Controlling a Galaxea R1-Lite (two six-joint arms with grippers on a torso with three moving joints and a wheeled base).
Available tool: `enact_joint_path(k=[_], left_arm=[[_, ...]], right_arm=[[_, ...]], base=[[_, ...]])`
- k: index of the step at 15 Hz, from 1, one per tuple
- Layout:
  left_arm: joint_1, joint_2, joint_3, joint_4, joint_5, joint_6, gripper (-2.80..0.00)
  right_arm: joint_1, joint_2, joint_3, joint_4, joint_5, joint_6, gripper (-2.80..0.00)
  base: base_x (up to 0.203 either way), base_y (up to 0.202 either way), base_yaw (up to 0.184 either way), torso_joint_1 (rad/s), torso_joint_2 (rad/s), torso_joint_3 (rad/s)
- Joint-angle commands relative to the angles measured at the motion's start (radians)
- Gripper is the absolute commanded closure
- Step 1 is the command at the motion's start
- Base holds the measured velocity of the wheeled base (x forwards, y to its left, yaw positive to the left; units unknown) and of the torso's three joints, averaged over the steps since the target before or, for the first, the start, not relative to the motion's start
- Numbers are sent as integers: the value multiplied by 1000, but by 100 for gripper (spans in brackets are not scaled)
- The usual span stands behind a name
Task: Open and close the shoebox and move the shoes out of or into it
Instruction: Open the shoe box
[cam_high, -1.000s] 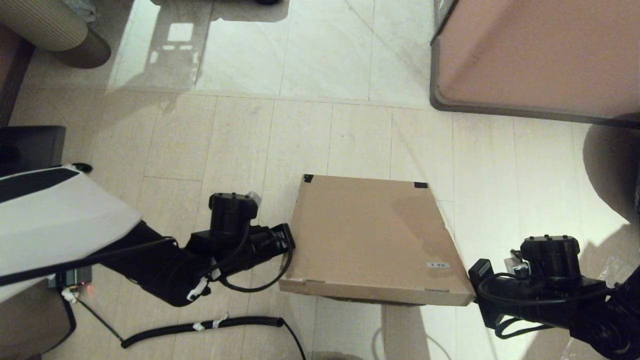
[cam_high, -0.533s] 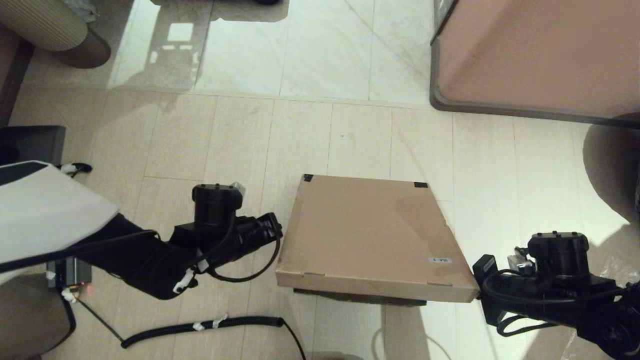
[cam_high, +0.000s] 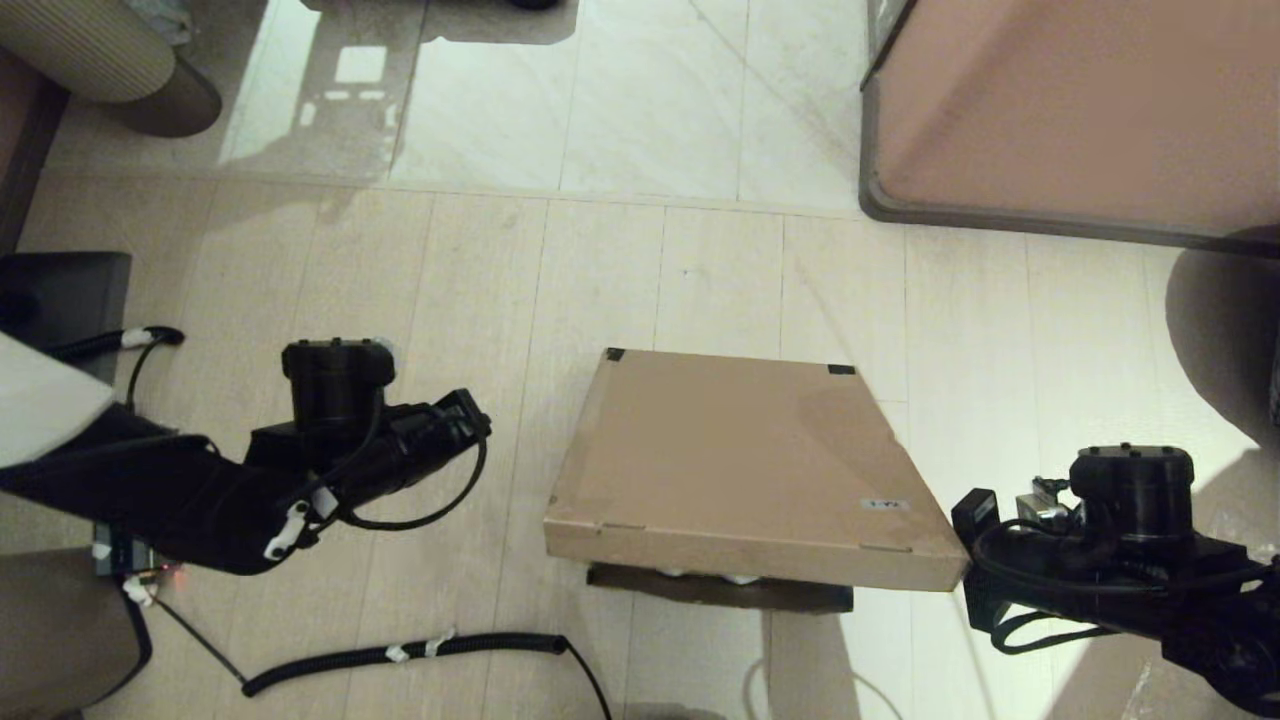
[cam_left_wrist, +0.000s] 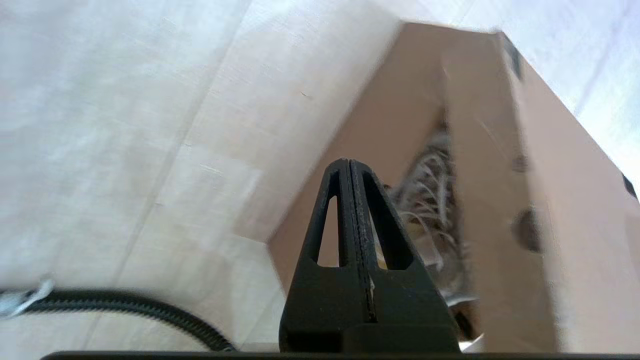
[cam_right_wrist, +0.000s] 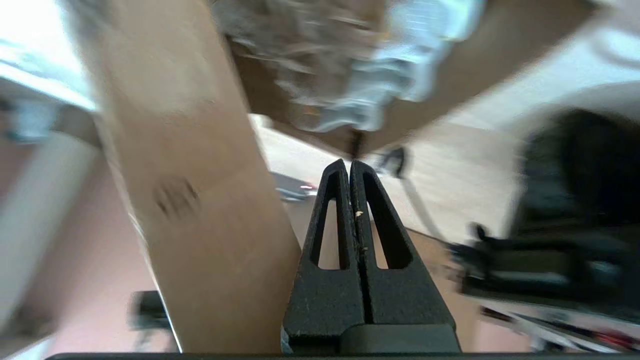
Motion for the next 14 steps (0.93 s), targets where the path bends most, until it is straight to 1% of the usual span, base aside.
enact_joint_path(k=[1,2,4,6,10,14], left_arm=[[12,-33,28,-6,0,-11,0],[12,-33,28,-6,0,-21,0],[13,-34,30,-6,0,-25,0],[24,-48,32,-5,0,-25,0],[24,-85,85,-6,11,-25,0],[24,-113,103,-4,13,-23,0]], right_arm=[[-1,-27,-43,-7,6,103,0],[-2,-42,-52,-8,8,152,0],[-12,-66,-54,-8,15,214,0],[-16,-77,-85,-8,47,270,0],[-46,-51,-252,-8,76,431,0],[-107,14,-374,-8,74,537,0]], base=[[0,0,0,0,0,0],[0,0,0,0,0,0],[0,0,0,0,0,0],[0,0,0,0,0,0],[0,0,0,0,0,0],[0,0,0,0,0,0]])
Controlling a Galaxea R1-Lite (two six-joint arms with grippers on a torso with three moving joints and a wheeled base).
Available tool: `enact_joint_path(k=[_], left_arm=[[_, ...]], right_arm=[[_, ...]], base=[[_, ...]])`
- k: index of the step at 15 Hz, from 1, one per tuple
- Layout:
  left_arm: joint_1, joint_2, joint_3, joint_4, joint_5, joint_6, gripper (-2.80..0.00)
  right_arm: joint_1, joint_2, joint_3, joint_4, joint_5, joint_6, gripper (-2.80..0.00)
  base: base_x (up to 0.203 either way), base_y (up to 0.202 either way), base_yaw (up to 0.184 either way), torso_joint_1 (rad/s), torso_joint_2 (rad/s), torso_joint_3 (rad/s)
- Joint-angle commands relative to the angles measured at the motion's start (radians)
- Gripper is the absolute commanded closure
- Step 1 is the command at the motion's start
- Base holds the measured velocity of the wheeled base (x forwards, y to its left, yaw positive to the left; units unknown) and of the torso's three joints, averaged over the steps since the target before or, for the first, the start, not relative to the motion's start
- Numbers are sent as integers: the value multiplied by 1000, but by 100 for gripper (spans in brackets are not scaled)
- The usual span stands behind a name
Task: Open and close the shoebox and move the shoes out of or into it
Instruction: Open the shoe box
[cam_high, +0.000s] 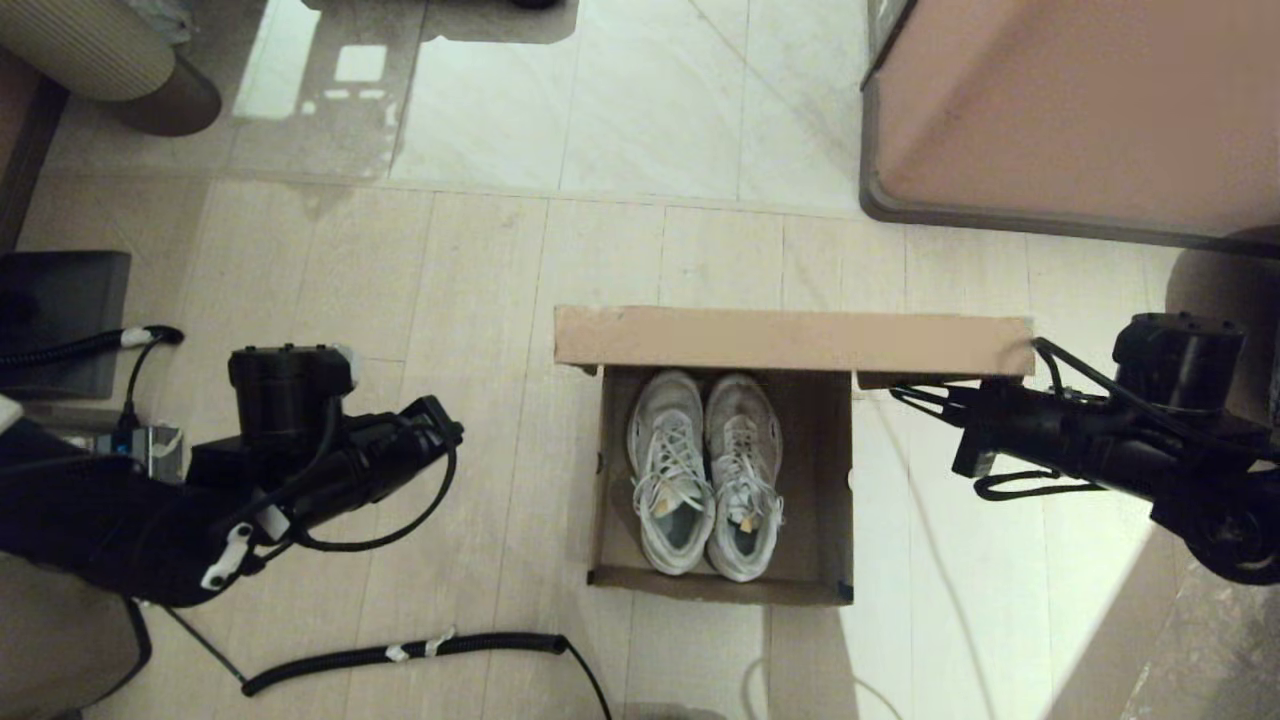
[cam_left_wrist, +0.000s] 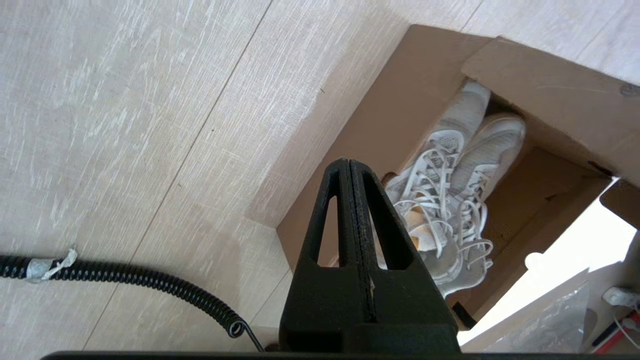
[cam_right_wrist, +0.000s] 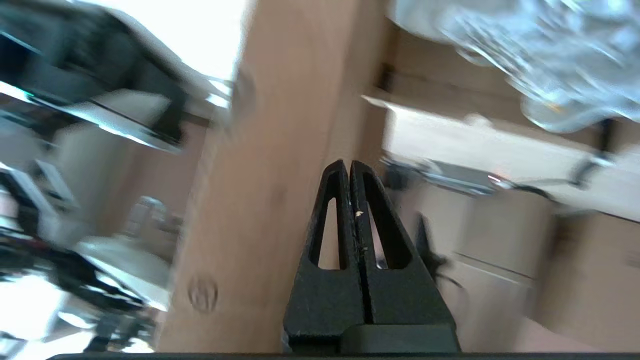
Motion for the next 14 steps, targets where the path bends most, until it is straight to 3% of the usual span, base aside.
enact_joint_path(k=[1,5,7,9,11,12,14], left_arm=[[-1,-20,4,-4,-1,-2,0],[0,-55,41,-9,1,-3,0],[6,-100,88,-12,19,-3,0],[15,-171,138,-12,53,13,0],[42,-263,220,-13,82,91,0],[65,-321,267,-13,88,134,0],[117,-445,380,-12,93,180,0]], right_arm=[[-42,57,-74,-6,1,48,0],[-106,133,-173,-13,-18,65,0],[-101,100,-152,-68,-17,2,0],[-18,39,-83,-76,-15,-214,0],[121,-8,21,-36,-37,-607,0],[209,-30,68,9,-91,-794,0],[379,-77,128,102,-302,-1028,0]], base=[[0,0,0,0,0,0],[0,0,0,0,0,0],[0,0,0,0,0,0],[0,0,0,0,0,0],[0,0,0,0,0,0],[0,0,0,0,0,0],[0,0,0,0,0,0]])
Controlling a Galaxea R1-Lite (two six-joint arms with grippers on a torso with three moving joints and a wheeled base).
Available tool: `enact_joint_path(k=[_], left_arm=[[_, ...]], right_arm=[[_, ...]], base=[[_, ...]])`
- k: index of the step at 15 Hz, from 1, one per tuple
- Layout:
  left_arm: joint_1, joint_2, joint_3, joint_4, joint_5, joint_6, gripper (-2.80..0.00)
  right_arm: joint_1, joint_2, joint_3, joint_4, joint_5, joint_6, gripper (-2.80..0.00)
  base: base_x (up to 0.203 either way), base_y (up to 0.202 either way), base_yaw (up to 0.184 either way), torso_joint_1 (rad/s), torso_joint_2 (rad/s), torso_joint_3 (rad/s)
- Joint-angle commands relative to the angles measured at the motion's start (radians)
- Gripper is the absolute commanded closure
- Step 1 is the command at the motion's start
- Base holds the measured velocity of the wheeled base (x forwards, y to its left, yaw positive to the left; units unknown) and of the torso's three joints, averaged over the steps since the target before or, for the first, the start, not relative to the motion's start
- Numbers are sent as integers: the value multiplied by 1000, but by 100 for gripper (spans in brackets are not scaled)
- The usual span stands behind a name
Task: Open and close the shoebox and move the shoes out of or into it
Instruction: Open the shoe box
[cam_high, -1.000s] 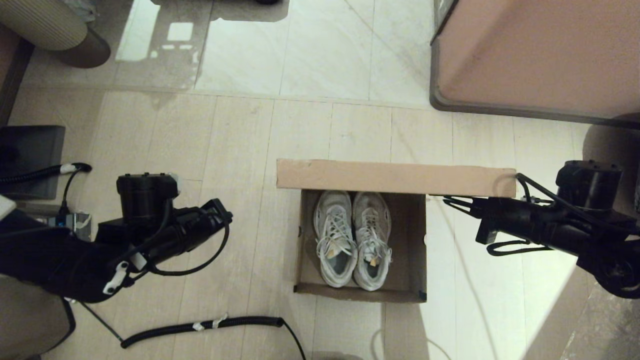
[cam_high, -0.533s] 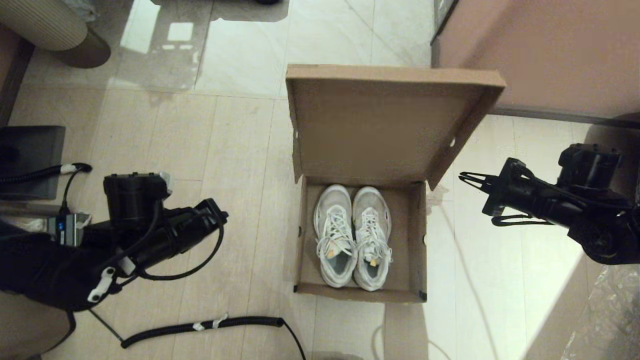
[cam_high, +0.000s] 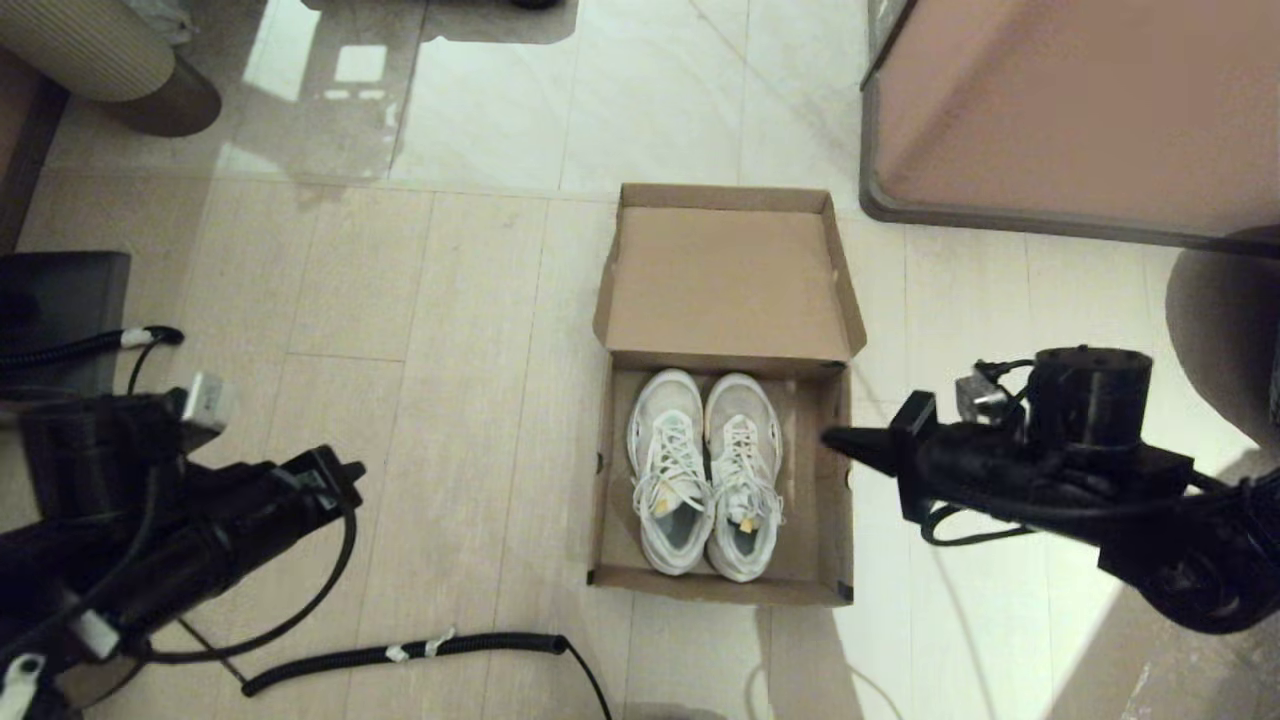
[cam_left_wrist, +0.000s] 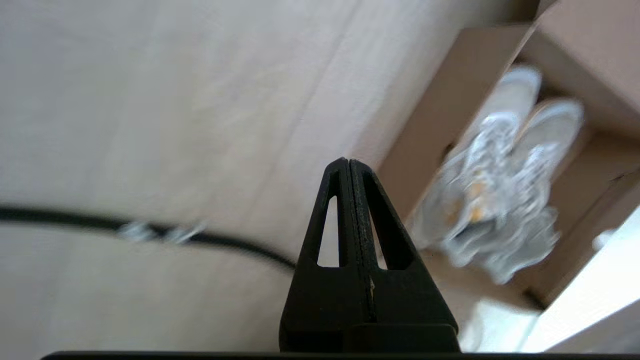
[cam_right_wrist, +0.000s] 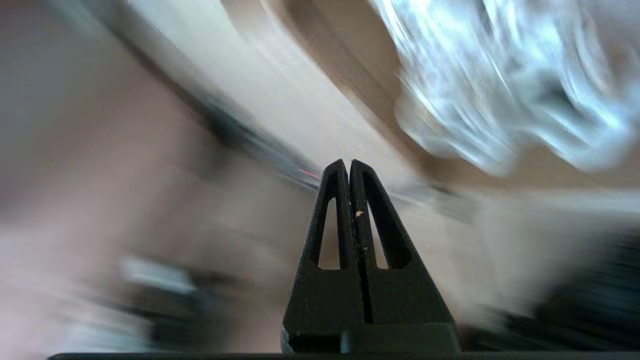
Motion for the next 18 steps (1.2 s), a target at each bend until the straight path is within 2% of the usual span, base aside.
enact_joint_path(k=[1,3,4,5,8,9,11,14,16,18], left_arm=[[53,-173,124,-3,3,21,0],[110,-280,261,-3,5,82,0],[134,-335,322,-2,5,119,0],[145,-379,367,-1,5,146,0],[155,-490,435,27,-2,232,0],[155,-525,438,74,-7,264,0],[155,-610,439,161,-10,318,0],[144,-855,440,371,-13,384,0],[126,-1096,432,545,-47,414,0],[123,-1269,425,679,-81,467,0]], right_arm=[[166,-87,77,80,-213,-387,0],[208,-111,114,174,-320,-597,0],[251,-115,125,224,-411,-686,0],[289,-116,132,250,-463,-718,0],[309,-83,150,287,-549,-744,0],[335,-70,158,289,-593,-748,0],[362,-70,184,290,-618,-769,0],[365,-81,247,287,-620,-789,0],[365,-93,255,285,-620,-803,0],[367,-96,261,285,-620,-807,0]], base=[[0,0,0,0,0,0],[0,0,0,0,0,0],[0,0,0,0,0,0],[0,0,0,0,0,0],[0,0,0,0,0,0],[0,0,0,0,0,0],[0,0,0,0,0,0],[0,0,0,0,0,0],[0,0,0,0,0,0],[0,0,0,0,0,0]])
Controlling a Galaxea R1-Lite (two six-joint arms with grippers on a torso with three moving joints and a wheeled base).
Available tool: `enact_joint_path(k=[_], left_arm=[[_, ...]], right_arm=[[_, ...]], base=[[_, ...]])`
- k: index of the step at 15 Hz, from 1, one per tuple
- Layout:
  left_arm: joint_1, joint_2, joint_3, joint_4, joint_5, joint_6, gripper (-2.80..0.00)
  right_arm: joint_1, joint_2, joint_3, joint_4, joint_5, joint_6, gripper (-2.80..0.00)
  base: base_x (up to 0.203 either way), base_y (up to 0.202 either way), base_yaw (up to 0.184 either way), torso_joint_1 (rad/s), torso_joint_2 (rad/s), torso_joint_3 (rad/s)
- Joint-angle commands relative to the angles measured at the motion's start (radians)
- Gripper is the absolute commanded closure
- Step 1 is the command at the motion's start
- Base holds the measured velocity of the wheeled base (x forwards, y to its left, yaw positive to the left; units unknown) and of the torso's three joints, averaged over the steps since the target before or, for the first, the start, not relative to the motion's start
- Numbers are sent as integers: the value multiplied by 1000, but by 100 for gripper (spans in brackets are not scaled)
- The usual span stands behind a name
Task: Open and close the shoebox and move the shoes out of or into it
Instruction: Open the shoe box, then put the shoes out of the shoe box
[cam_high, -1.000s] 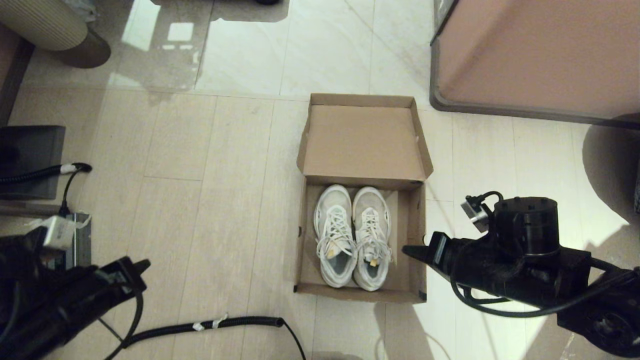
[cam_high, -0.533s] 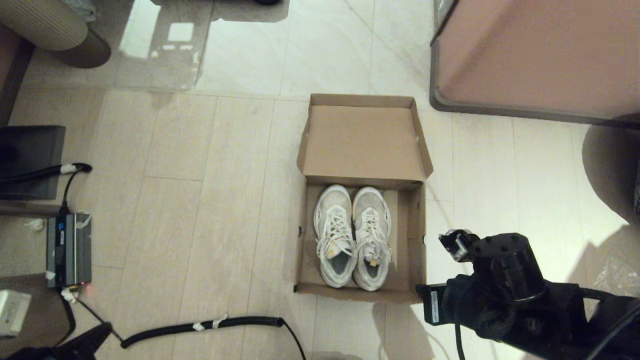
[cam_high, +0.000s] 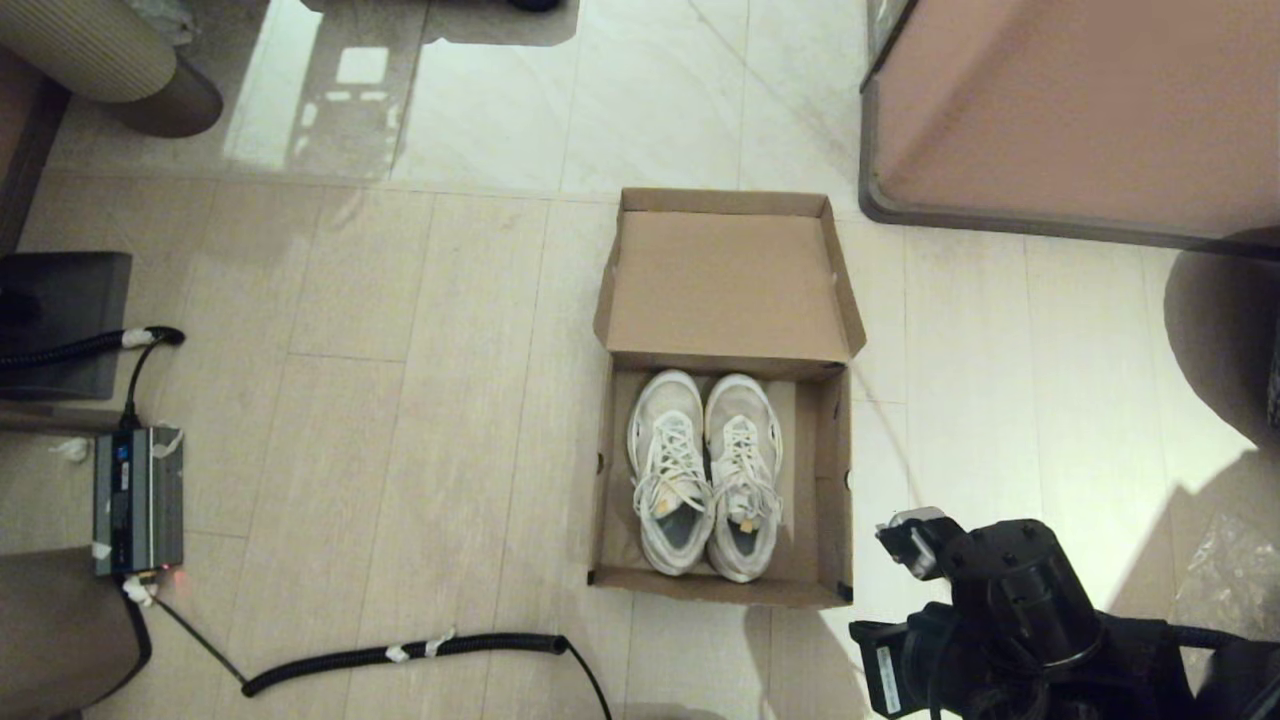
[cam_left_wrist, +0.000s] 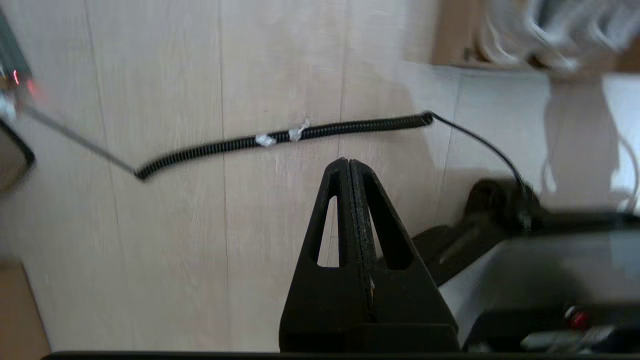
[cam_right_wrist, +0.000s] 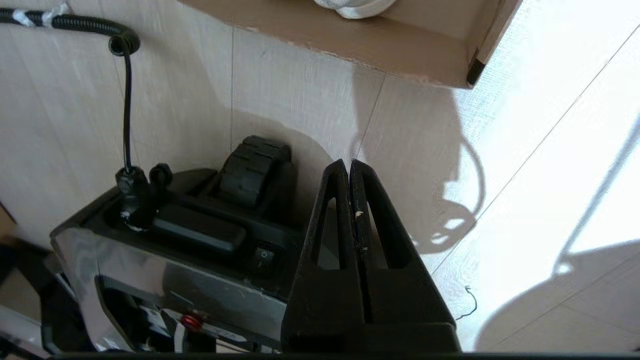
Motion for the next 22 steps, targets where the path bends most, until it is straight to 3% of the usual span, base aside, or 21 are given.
enact_joint_path(k=[1,3,6,22], left_arm=[[0,-267,-6,101,-17,39,0],[5,-338,-3,138,-28,80,0],[7,-386,10,115,-55,93,0],[9,-420,10,113,-32,66,0]], right_arm=[[6,-4,-1,-4,-1,3,0],[6,4,-5,-4,-4,3,0],[12,12,-14,-4,-6,0,0],[40,76,-66,1,-43,5,0]], base=[[0,0,0,0,0,0],[0,0,0,0,0,0],[0,0,0,0,0,0],[0,0,0,0,0,0]])
